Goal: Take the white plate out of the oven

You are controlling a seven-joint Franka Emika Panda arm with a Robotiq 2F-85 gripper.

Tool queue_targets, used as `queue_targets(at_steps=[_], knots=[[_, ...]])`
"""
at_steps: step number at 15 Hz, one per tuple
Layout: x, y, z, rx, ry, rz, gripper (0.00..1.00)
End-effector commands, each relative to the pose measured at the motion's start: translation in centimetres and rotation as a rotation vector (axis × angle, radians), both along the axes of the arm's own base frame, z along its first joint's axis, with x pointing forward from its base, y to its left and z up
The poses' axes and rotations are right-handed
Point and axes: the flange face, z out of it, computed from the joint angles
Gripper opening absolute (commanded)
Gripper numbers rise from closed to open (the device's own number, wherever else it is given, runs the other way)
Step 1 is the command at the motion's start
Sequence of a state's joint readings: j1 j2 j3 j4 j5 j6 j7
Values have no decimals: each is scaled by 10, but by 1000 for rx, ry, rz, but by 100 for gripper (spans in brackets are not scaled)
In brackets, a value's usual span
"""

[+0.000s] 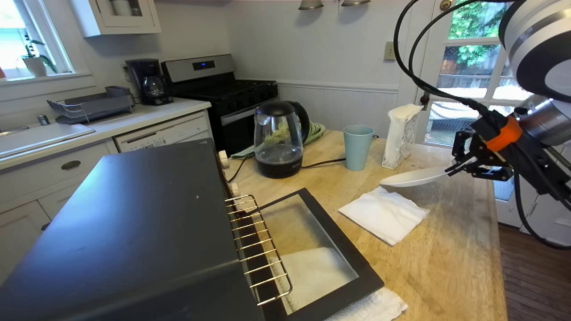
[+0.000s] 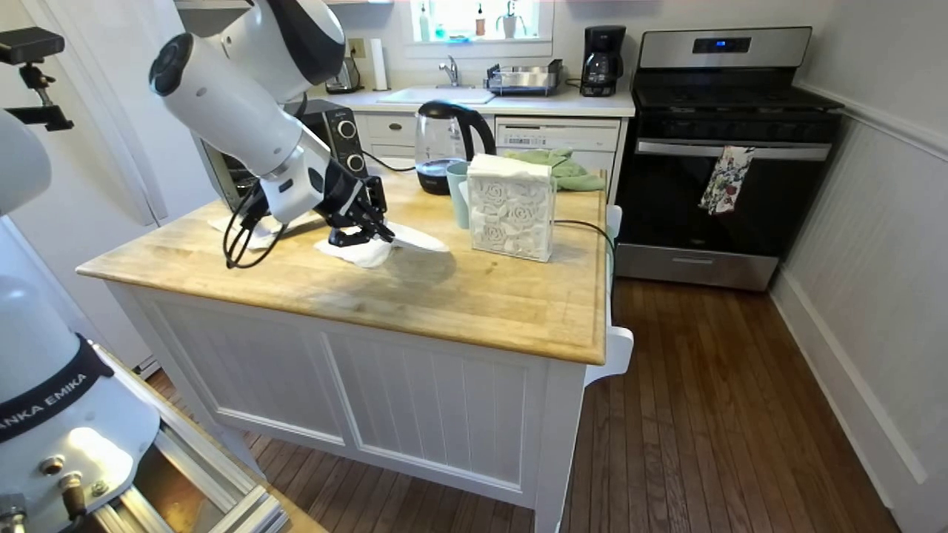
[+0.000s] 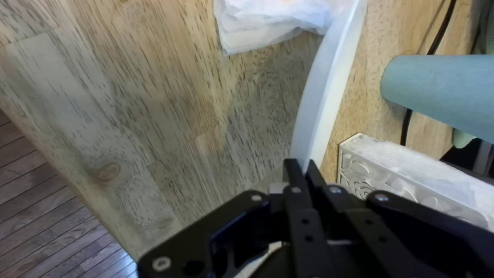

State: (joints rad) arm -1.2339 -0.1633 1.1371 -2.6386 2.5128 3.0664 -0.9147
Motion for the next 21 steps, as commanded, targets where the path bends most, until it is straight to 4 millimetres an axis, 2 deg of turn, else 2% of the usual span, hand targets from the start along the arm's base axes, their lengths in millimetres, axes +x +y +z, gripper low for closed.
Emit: queue_targets(at_steps=[1,4,7,12,19,21], knots=[[11,1,18,-68,-77,14,1],[17,2,19,-94,-90,26,1],[21,2,11,-109,-85,34,1],[33,3,-11,-106,-110,66,1],[56,-10,-43,-61,-134,64,1],[56,-5,-57,-51,-147,62,1]])
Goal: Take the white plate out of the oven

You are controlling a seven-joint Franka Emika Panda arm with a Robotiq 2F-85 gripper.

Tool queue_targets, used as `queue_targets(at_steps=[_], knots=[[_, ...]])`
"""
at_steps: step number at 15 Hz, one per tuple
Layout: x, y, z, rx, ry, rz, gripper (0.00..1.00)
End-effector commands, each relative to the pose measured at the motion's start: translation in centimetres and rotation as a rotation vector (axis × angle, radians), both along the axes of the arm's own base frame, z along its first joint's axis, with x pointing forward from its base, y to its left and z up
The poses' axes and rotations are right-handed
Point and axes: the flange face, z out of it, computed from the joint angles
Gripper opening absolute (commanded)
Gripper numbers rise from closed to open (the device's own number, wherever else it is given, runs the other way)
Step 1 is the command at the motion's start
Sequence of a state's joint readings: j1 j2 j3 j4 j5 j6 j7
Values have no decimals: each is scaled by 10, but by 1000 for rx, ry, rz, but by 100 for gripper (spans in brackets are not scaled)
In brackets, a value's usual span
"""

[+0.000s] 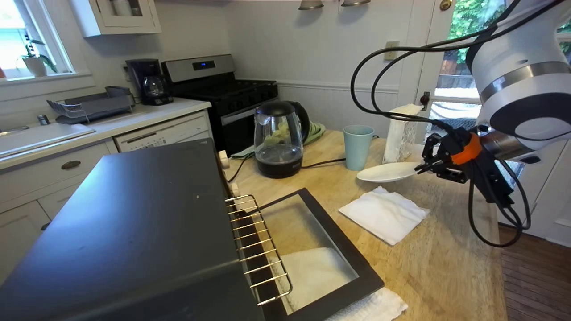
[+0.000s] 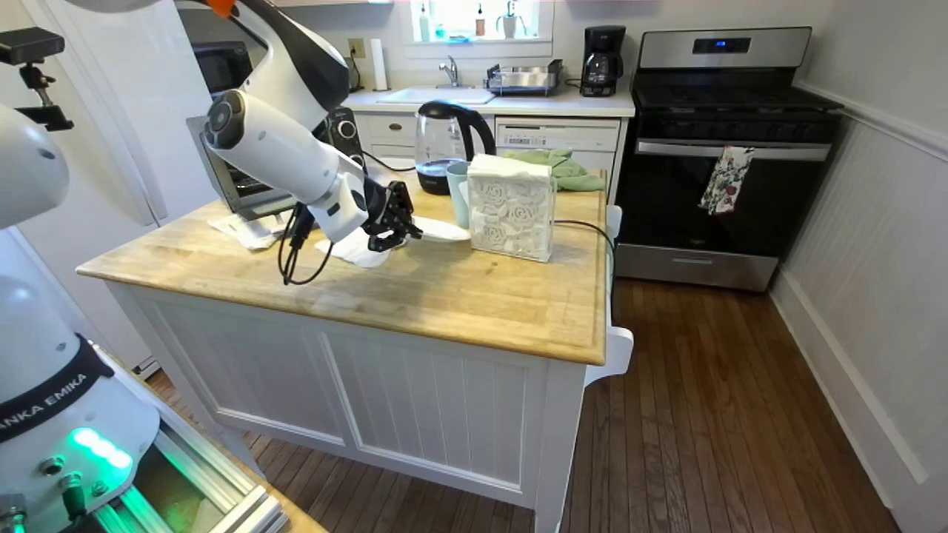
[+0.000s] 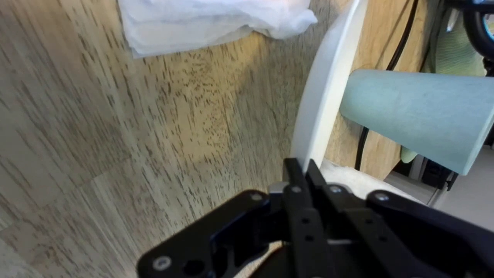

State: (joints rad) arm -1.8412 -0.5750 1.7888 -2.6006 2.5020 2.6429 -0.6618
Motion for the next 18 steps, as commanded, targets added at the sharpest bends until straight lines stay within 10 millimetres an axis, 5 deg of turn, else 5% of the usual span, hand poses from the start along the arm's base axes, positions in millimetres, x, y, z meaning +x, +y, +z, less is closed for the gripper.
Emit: queue_targets(at_steps=[1,3,4,8,15,18], knots=[[12,0,-17,-12,-7,-7,1],[15,2,-22,-20,-3,1,1],[17,1,-22,-31,-3,2,30],[22,3,-23,-53,-8,15,49],[9,7,-1,-122,-5,56,98],[-3,3,16,-167,-11,70,100]])
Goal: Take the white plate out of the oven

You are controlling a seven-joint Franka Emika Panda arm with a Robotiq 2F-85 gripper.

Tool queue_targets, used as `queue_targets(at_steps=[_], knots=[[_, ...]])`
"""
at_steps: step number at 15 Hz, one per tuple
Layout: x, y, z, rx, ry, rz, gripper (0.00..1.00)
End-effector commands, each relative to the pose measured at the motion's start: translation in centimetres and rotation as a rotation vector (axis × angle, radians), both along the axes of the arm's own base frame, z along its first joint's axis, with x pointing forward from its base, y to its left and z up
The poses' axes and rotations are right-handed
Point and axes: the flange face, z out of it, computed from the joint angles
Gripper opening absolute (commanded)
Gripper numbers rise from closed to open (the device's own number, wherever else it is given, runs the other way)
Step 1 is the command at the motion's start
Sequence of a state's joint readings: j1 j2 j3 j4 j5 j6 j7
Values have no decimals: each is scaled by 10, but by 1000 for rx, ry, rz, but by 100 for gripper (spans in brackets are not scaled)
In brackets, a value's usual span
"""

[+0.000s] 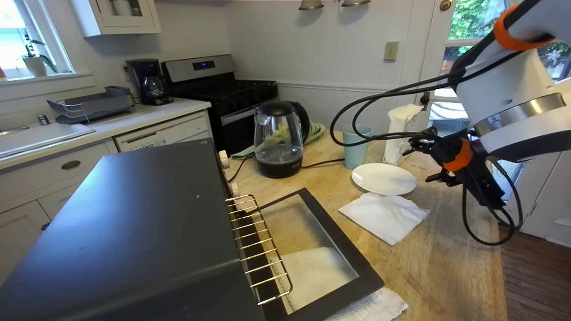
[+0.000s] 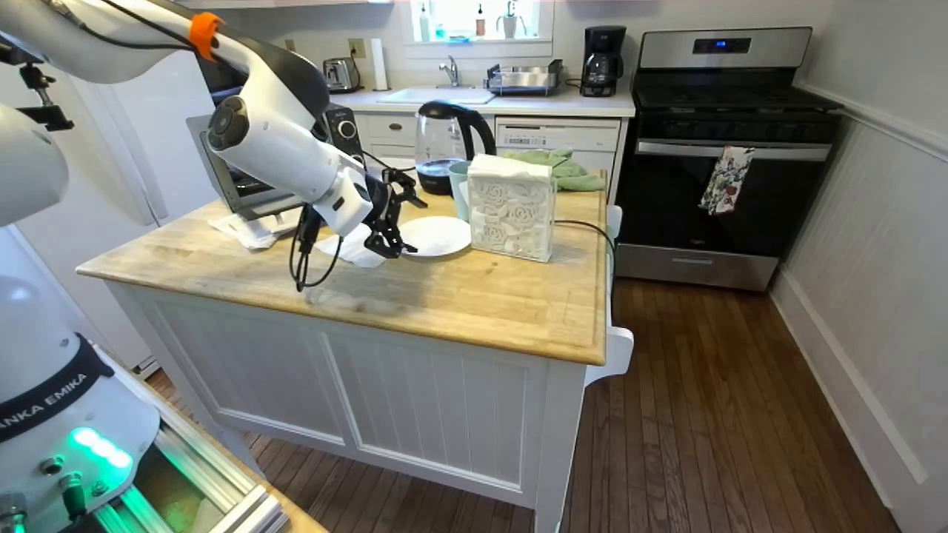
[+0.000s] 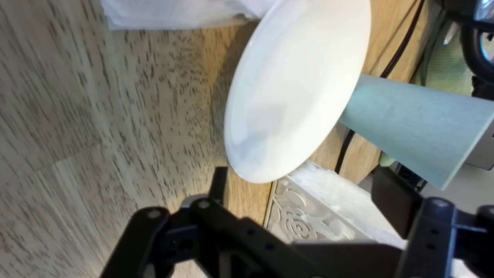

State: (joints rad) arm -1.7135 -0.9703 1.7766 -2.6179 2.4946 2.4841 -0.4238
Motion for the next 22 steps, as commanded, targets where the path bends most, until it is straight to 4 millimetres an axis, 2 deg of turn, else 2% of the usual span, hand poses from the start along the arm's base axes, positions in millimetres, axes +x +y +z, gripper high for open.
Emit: queue_targets(at_steps=[1,4,6,9,11,12,20,21,22], knots=[[-19,-8,22,-45,7,25,100],[-32,-29,36,-79,61,53,100],[-36,-52,44,-82,83,50,100],[-45,-74,55,-60,110,145,100],[-53,-80,66,-53,107,271,100],[-47,-87,73,-60,108,321,100],[-76,-110,113,-86,68,704,100],[-70,-107,111,-106,112,611,100],[-73,-110,114,-106,99,639,100]])
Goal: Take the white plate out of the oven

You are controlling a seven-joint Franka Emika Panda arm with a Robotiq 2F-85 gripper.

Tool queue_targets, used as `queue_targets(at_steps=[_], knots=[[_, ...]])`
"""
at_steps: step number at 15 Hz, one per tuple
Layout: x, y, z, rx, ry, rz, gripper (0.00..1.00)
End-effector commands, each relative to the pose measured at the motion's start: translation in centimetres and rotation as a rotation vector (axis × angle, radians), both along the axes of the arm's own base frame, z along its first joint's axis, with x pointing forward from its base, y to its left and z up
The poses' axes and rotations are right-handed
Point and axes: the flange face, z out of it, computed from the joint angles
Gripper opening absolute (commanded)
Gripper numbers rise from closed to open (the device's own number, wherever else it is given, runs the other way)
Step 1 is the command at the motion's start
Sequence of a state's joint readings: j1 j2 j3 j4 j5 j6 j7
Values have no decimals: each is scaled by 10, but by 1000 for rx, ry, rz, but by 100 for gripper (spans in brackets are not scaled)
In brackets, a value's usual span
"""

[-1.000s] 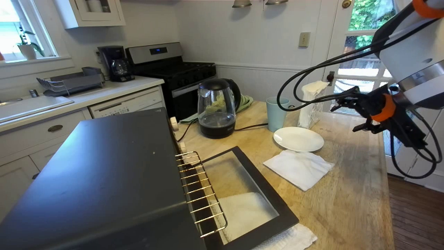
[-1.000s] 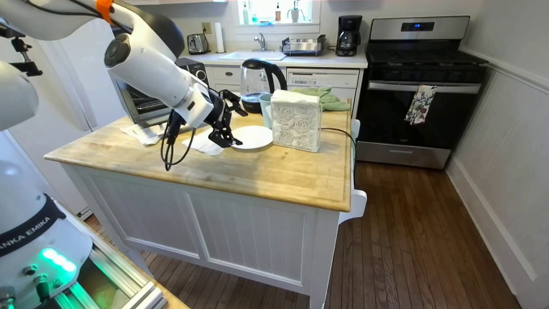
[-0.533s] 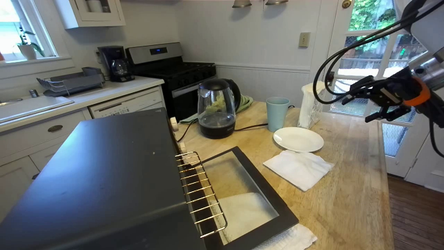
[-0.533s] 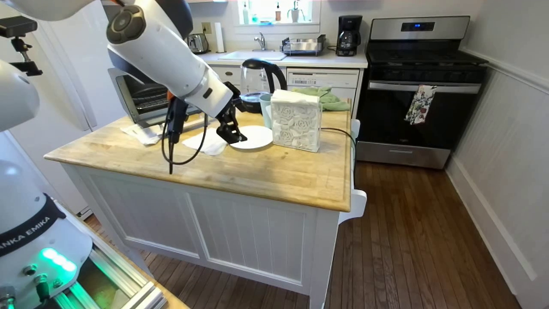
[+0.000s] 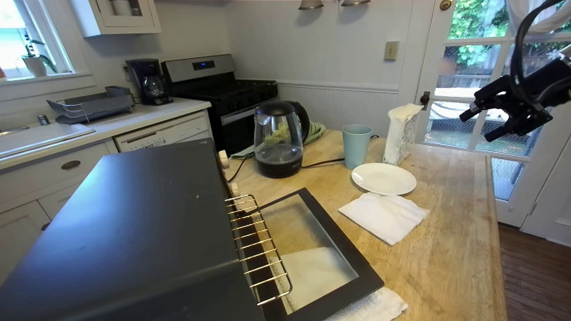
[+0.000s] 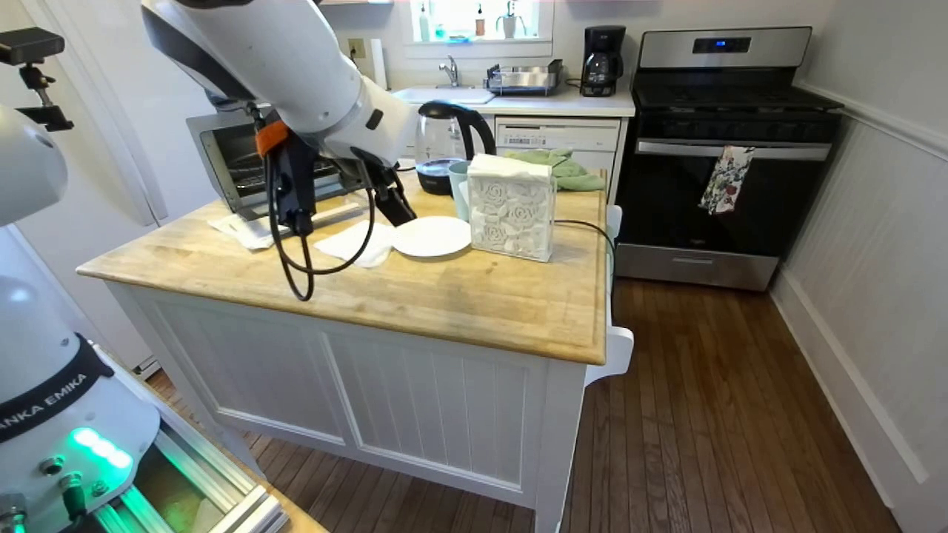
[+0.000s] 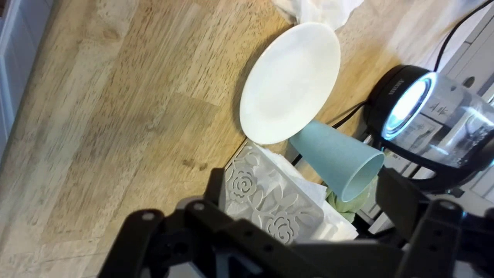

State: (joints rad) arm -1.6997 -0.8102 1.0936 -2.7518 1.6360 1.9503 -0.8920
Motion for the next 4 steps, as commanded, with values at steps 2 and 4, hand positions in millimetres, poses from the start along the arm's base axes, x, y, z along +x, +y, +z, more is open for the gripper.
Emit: queue_targets(at_steps=[2,4], knots=[[-3,-3,-2,17,-10,24,100],[-3,-2,-4,26,-13,35,100]])
